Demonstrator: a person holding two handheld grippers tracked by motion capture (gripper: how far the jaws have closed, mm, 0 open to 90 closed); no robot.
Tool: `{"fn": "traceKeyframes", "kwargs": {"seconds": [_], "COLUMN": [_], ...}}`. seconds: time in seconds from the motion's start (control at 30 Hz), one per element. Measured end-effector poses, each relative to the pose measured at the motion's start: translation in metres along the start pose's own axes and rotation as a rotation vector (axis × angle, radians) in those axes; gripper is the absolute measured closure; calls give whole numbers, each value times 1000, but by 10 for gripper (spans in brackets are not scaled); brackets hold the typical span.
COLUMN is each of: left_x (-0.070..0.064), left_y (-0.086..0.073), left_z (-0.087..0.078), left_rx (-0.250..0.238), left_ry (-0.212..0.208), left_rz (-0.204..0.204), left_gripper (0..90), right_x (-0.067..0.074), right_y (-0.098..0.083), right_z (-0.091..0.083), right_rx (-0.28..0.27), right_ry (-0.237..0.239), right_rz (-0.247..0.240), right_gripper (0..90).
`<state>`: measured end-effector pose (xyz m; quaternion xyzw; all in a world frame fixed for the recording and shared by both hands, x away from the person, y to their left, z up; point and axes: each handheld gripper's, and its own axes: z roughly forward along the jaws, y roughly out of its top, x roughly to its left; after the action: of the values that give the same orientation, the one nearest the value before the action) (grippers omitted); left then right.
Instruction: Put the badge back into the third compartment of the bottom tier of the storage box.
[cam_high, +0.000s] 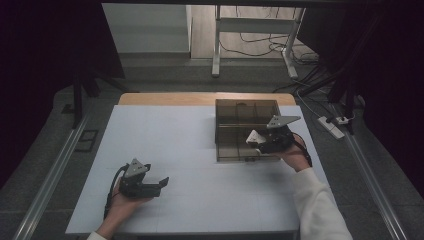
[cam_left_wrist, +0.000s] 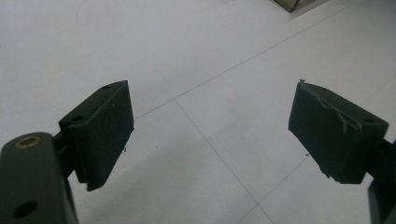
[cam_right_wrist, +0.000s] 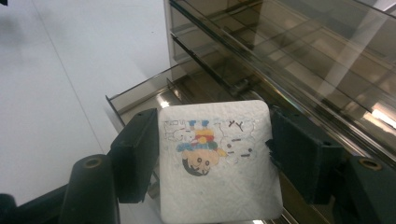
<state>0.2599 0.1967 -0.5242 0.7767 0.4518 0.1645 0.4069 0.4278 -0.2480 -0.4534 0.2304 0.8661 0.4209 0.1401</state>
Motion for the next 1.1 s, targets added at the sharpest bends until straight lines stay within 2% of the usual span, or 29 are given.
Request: {"fn": "traceKeyframes", "kwargs": {"seconds": [0.77, 1.1], "left_x": [-1, -1], "left_y": [0, 0], "left_z": [0, 0], "left_rx": [2, 2], "left_ry": [0, 1], "left_rz": [4, 4], "left_gripper": [142, 142], "right_x": [-30, -34], "right_y": [-30, -37], "right_z": [-17, -20], "right_rx": [23, 36], "right_ry": [-61, -57], "right_rz": [72, 64], "right_gripper": [330, 331]}}
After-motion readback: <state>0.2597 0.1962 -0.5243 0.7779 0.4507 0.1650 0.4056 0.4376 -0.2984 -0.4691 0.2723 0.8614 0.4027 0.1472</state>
